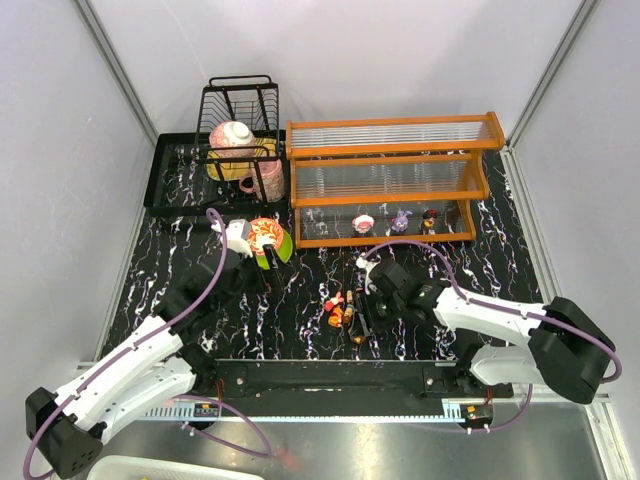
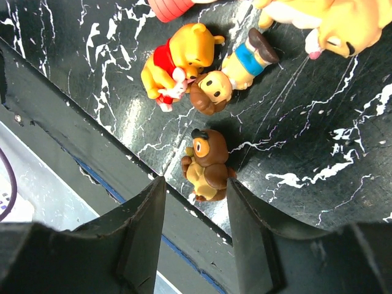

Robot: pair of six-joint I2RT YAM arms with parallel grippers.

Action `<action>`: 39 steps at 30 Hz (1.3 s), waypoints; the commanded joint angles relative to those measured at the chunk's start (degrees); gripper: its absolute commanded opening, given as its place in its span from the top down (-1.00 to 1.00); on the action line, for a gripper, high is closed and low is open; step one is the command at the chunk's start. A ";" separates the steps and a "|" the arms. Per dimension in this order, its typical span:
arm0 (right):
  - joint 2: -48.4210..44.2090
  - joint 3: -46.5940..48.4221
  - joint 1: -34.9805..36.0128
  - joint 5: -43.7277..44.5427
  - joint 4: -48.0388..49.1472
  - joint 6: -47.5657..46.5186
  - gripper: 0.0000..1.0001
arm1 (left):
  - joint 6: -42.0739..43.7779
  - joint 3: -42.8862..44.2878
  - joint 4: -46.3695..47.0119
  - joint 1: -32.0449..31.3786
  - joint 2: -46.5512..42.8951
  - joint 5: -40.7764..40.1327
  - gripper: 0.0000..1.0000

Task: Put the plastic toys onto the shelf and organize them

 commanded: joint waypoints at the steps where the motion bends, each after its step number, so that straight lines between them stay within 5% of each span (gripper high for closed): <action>1: 1.62 0.20 1.13 0.10 1.37 1.02 -0.01 | -0.71 0.18 2.63 -0.28 0.16 0.60 -0.98; 39: 4.96 1.08 1.49 4.40 -0.38 3.40 0.15 | -0.27 0.27 3.95 -0.28 1.65 1.47 -0.98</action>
